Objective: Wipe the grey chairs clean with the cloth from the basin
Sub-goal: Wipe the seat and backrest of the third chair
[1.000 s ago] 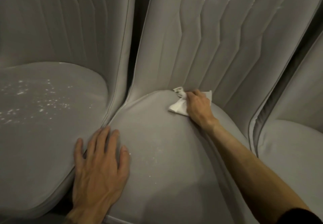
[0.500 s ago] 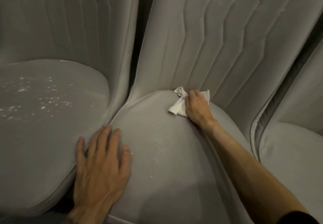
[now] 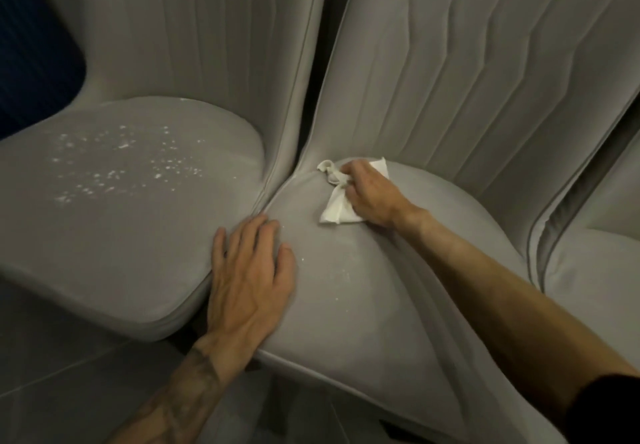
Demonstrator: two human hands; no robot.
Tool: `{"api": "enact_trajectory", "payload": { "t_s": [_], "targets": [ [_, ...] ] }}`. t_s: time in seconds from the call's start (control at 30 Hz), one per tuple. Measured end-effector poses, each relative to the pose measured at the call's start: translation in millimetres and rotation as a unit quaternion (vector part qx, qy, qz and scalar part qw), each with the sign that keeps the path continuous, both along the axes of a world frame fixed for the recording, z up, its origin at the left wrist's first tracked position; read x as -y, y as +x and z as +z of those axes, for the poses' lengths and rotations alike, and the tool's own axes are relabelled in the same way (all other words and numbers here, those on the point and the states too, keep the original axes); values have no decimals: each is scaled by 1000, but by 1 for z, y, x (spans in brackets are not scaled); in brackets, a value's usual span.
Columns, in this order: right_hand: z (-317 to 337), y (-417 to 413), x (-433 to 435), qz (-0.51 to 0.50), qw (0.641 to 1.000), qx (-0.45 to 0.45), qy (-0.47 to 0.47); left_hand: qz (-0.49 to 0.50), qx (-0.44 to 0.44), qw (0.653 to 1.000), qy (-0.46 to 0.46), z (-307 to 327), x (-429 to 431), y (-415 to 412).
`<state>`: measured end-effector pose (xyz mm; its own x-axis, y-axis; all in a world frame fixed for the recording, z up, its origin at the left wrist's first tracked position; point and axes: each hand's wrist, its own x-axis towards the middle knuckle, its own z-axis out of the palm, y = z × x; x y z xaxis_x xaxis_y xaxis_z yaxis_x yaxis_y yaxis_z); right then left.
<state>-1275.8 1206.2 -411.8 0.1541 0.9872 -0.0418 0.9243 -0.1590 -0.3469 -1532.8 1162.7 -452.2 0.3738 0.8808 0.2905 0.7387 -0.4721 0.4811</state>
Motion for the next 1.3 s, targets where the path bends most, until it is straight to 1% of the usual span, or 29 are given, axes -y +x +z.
{"api": "enact_trajectory", "payload": {
  "t_s": [0.03,0.1,0.13,0.2,0.27,0.33,0.4,0.5,0.57,0.63,0.7,0.73,0.8,0.83,0.9,1.0,1.07,1.13,1.2,1.23,1.3],
  "targets": [
    [2,-6,-1,-15,1000,-4,5,-4,25,1000,-18,2,-1,-1],
    [5,-33,8,8,1000,-4,17,-18,45,998,-25,5,-4,-8],
    [3,-49,17,39,999,1,23,-27,27,999,-2,5,-5,-15],
    [-2,-82,44,115,992,13,45,-41,-41,997,60,4,-11,-35],
    [-7,-109,72,194,979,19,62,-51,-90,991,85,5,-19,-57],
    [-7,-115,87,236,970,24,54,-61,-137,984,99,6,-26,-72],
    [-3,-95,82,222,972,50,49,-75,-170,976,115,6,-29,-77],
    [8,-58,61,120,991,65,14,-68,-172,976,117,4,-32,-75],
    [7,-76,65,92,994,57,10,-61,-165,978,114,0,-32,-74],
    [-3,-121,87,124,991,42,21,-62,-156,979,114,-3,-33,-74],
    [-13,-158,117,187,980,40,49,-67,-132,983,106,-5,-33,-77],
    [-15,-165,126,213,974,47,56,-72,-116,986,98,-6,-33,-78],
    [-9,-157,129,243,969,49,24,-81,-102,987,90,-5,-33,-80],
    [-5,-146,126,232,972,33,6,-82,-106,987,91,-5,-34,-80],
    [3,-109,115,162,987,-8,-17,-77,-118,986,93,-5,-34,-79],
    [13,-55,113,38,998,43,-29,-68,-124,985,95,-2,-31,-77],
    [8,-71,126,8,999,43,-18,-65,-135,984,94,-1,-30,-75],
    [-5,-124,145,56,997,55,25,-65,-144,984,86,-1,-31,-76],
    [-20,-168,160,139,985,88,61,-76,-159,981,83,-2,-32,-78],
    [-22,-177,163,167,980,97,55,-82,-167,979,84,-3,-32,-79],
    [-17,-163,164,178,980,80,44,-82,-172,978,88,-3,-33,-79]
  ]
}}
